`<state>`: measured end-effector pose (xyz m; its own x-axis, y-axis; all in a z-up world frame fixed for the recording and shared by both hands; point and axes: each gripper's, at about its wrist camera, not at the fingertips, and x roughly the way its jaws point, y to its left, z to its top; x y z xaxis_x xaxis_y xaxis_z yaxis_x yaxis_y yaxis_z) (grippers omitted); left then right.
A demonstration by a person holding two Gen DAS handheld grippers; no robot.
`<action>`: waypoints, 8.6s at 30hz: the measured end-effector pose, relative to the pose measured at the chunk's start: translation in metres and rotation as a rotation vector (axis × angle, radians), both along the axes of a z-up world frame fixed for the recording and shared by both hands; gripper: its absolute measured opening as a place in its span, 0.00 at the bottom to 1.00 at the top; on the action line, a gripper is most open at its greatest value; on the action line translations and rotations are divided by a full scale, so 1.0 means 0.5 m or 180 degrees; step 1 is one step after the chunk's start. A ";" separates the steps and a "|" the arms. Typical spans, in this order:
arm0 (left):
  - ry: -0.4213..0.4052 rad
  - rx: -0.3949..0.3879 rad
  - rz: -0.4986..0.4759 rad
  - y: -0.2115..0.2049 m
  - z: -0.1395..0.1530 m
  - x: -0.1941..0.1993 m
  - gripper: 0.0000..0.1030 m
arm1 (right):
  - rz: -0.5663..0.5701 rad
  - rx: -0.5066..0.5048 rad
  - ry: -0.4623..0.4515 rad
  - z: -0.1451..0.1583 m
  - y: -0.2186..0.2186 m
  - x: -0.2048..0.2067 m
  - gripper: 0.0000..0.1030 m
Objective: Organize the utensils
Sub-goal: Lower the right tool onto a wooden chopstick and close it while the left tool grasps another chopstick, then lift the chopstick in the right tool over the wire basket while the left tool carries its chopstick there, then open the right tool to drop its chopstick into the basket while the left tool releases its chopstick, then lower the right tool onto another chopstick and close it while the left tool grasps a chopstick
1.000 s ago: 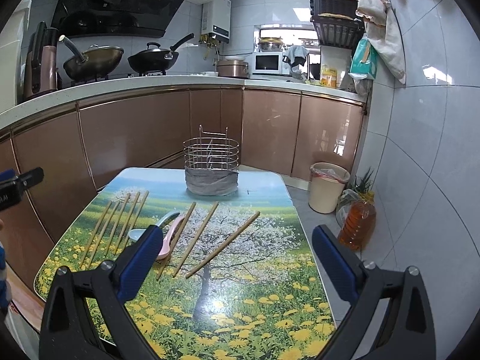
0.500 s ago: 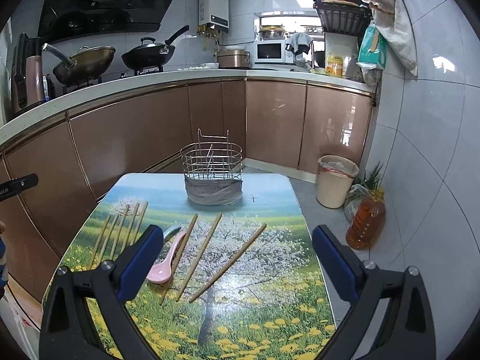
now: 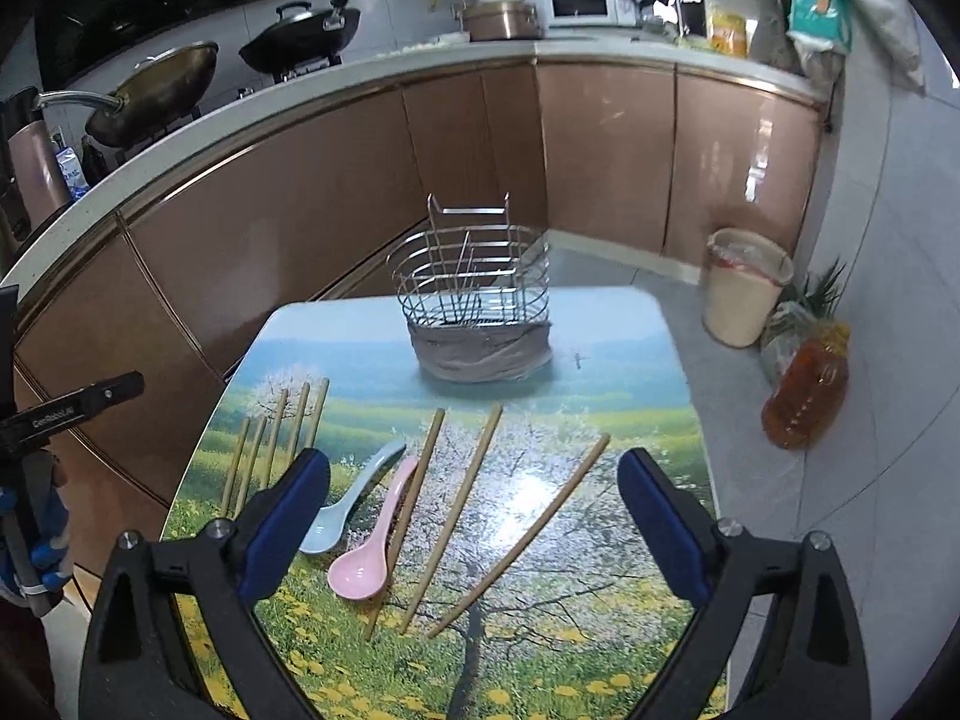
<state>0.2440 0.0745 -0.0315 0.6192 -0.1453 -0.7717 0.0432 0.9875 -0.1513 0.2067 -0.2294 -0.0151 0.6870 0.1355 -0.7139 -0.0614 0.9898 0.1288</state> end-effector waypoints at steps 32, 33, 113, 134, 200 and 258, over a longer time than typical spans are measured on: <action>0.1610 -0.0128 -0.0116 -0.043 -0.288 0.344 0.33 | -0.0063 0.0232 0.1485 -0.320 0.007 0.333 0.26; 0.1605 -0.0116 -0.0117 -0.043 -0.289 0.344 0.32 | -0.0071 0.0226 0.1501 -0.324 0.008 0.335 0.26; 0.0644 -0.0355 0.0242 -0.005 -0.088 0.104 0.06 | 0.0161 0.0612 0.0066 -0.114 0.061 0.032 0.06; -0.0367 -0.0580 0.0083 -0.002 0.181 -0.103 0.06 | 0.0166 0.0410 -0.0925 0.122 0.066 -0.165 0.06; -0.0720 -0.0253 -0.0147 -0.254 0.110 0.260 0.45 | -0.0300 0.0292 -0.0851 0.018 -0.118 0.315 0.23; 0.0869 -0.0432 -0.0026 0.041 -0.170 0.096 0.42 | 0.0214 0.0163 0.0295 -0.138 0.057 0.118 0.24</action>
<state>0.2922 0.0949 -0.1166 0.3899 -0.2628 -0.8826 -0.0093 0.9573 -0.2891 0.2655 -0.2011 -0.0842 0.6065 0.2170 -0.7649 -0.1129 0.9758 0.1874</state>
